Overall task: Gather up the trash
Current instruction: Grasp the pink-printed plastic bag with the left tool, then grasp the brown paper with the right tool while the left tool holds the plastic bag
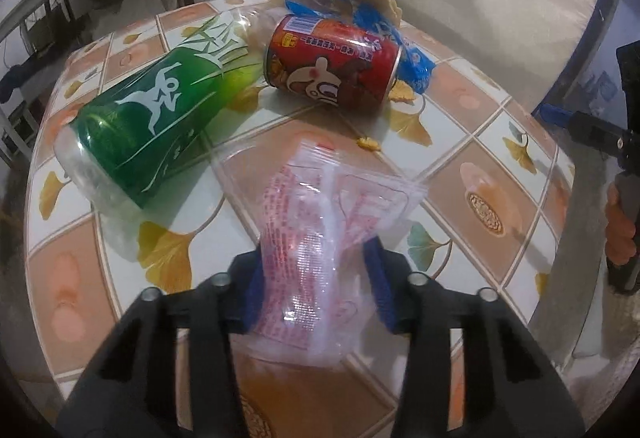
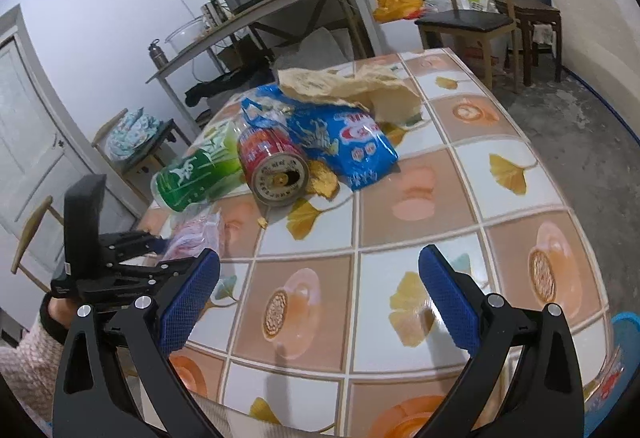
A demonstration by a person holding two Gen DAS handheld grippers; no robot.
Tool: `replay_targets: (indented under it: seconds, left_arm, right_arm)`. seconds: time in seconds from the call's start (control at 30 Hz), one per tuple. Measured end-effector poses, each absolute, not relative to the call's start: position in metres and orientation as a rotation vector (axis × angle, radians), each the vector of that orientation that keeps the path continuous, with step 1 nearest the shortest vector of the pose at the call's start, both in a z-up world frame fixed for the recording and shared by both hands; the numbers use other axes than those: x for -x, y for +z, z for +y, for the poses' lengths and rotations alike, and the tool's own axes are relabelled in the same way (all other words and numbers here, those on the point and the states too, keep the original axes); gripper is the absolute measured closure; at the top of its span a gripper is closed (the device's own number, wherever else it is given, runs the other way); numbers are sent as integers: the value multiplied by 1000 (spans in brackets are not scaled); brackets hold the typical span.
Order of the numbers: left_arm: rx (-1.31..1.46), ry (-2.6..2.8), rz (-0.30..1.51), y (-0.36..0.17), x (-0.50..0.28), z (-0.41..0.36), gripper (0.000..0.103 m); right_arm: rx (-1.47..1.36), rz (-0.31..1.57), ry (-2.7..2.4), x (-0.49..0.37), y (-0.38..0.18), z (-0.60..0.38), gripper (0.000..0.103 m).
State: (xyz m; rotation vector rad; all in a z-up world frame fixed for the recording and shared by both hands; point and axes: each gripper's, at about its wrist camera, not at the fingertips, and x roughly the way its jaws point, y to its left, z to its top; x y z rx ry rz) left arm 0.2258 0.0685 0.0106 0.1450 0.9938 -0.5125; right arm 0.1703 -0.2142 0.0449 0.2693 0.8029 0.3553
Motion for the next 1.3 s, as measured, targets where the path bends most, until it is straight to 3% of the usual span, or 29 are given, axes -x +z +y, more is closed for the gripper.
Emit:
replay_targets:
  seconds: [0.17,0.47,0.7,0.8,1.0,1.07,1.3]
  left_arm:
    - [-127,-493,979,9,-225,72,77]
    - [-111,-526,964,8,-221,78,78]
    - [-102,-545,957,8,-220,82,78]
    - [-100,-550,955,7,-220,83,78]
    - [-101,-553,955,7,-221,84,78]
    - [-101,-553,955,7,-221,84,78]
    - [-100,-547,953,6,-222,83,78]
  right_arm:
    - [-271,793,401,-195,70,-219,6]
    - [-213,818,478,-317,95,-222,6]
    - [-205,995,514,-422,55,-213,6]
    - [-306,1101,560,-441,28,-215,6]
    - [-381,1110,593,-441,14,-216,8]
    - [-365,1132,579,-441,11,-214,25]
    - [-377,1181,579,-436,-4,-212,67]
